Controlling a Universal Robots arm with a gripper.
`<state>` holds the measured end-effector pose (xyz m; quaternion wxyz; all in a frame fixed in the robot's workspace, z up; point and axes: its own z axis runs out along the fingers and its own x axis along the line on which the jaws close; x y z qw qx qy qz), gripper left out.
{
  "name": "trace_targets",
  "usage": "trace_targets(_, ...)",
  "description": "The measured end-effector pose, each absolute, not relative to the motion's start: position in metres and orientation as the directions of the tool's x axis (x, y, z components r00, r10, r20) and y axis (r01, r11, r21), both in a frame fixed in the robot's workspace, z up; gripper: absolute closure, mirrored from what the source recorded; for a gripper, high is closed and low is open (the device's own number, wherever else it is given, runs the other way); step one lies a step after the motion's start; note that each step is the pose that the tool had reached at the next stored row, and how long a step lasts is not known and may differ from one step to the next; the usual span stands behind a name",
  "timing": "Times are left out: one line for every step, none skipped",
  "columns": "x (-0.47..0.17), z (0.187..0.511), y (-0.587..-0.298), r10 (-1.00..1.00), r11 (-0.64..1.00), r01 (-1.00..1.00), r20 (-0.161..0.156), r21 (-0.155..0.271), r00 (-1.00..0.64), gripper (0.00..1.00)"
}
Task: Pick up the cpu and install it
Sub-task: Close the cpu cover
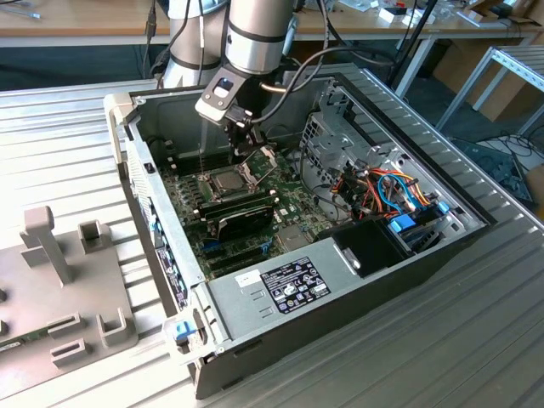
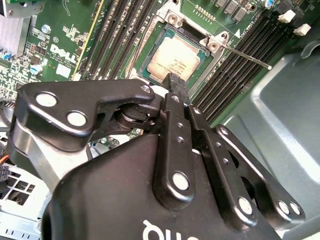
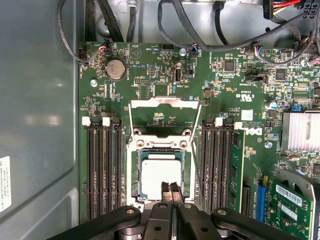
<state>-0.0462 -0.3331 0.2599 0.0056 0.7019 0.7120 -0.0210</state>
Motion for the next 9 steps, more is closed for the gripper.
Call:
trace_targets(-0.0462, 0.2599, -0.3331, 0.999, 0.014, 1.000, -0.038, -0.022, -0.015, 0.89)
trace_targets(-0.0462, 0.2600, -0.3331, 0.999, 0.014, 1.000, -0.038, -0.022, -0.015, 0.89)
trace_targets(-0.0462, 0.2605, -0.3332, 0.999, 0.014, 1.000, -0.038, -0.022, -0.015, 0.89)
trace_targets(-0.0462, 0.2613, -0.3332, 0.999, 0.014, 1.000, -0.038, -0.022, -0.015, 0.89)
trace_targets(-0.0462, 0.2619, -0.3331, 0.999, 0.014, 1.000, -0.038, -0.022, -0.015, 0.89)
trace_targets(-0.0462, 0.2624, -0.3331, 0.999, 0.014, 1.000, -0.038, -0.022, -0.015, 0.89)
trace_targets(-0.0462, 0.2629, -0.3331, 0.999, 0.014, 1.000, -0.038, -0.022, -0.015, 0.89)
trace_targets(-0.0462, 0.2635, -0.3331, 0.999, 0.014, 1.000, -0.038, -0.022, -0.015, 0.89)
trace_targets(-0.0462, 0.2641, -0.3331, 0.999, 0.014, 1.000, -0.038, -0.022, -0.015, 0.89)
